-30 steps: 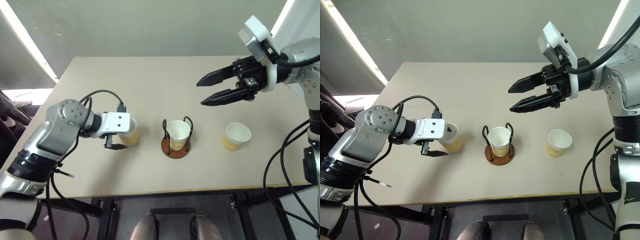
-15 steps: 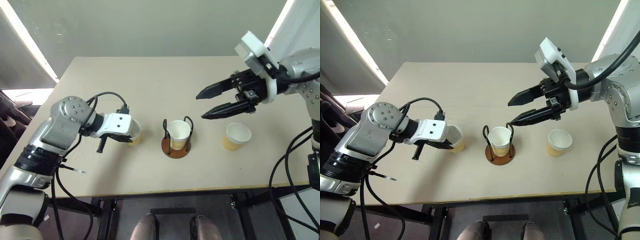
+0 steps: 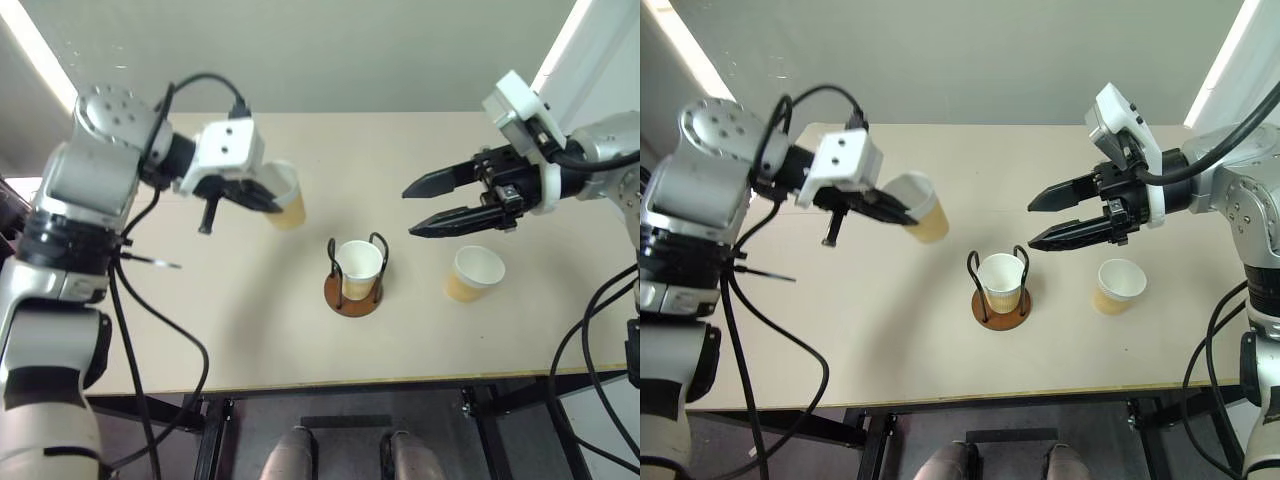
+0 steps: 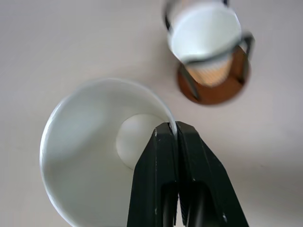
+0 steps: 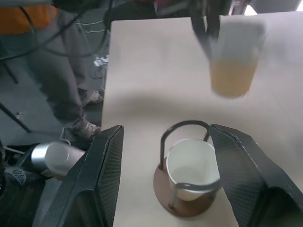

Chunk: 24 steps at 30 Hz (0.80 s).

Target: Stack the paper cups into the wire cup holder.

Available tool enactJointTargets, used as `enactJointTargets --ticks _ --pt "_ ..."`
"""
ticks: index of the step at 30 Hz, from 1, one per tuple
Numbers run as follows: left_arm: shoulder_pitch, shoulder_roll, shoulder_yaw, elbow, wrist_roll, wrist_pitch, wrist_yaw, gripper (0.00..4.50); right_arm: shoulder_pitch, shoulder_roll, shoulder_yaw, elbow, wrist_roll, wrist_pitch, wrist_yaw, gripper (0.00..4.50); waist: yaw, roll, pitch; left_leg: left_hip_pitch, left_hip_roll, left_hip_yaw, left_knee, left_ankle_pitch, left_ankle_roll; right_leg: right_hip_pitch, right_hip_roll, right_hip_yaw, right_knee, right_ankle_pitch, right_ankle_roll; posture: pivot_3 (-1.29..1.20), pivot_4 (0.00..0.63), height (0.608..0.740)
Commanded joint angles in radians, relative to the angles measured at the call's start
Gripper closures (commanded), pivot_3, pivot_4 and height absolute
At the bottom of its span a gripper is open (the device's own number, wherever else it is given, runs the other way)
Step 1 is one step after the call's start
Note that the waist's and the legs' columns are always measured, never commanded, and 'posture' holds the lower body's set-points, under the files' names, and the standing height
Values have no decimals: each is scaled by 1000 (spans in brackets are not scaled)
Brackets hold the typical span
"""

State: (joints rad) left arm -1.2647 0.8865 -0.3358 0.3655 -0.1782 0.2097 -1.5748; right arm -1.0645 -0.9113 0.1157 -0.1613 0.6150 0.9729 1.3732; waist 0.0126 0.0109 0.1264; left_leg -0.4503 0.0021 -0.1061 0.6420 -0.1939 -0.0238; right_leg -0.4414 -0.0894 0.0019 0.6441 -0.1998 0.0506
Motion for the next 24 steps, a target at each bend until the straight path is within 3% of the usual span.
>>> enactJointTargets --ticks 1,13,24 --pt "-84 -24 -49 33 -84 -2 -40 4437 20 -29 -71 -56 40 32 -37 1541 1 0 0 -1 0 0 1 0 0 0 0 0 0 0 0 0 150 740" --pt "-219 -168 -272 115 -214 -104 -40 4437 100 -74 -152 -163 125 107 -144 1541 8 0 0 -4 -1 3 7 0 0 0 -1 3 -2 5 14 0 150 740" --pt "-224 -171 -384 75 -304 -122 -40 4437 142 -117 -197 -198 180 140 -214 1541 10 0 0 -5 -3 6 9 0 0 0 -1 5 -3 7 25 0 150 740"
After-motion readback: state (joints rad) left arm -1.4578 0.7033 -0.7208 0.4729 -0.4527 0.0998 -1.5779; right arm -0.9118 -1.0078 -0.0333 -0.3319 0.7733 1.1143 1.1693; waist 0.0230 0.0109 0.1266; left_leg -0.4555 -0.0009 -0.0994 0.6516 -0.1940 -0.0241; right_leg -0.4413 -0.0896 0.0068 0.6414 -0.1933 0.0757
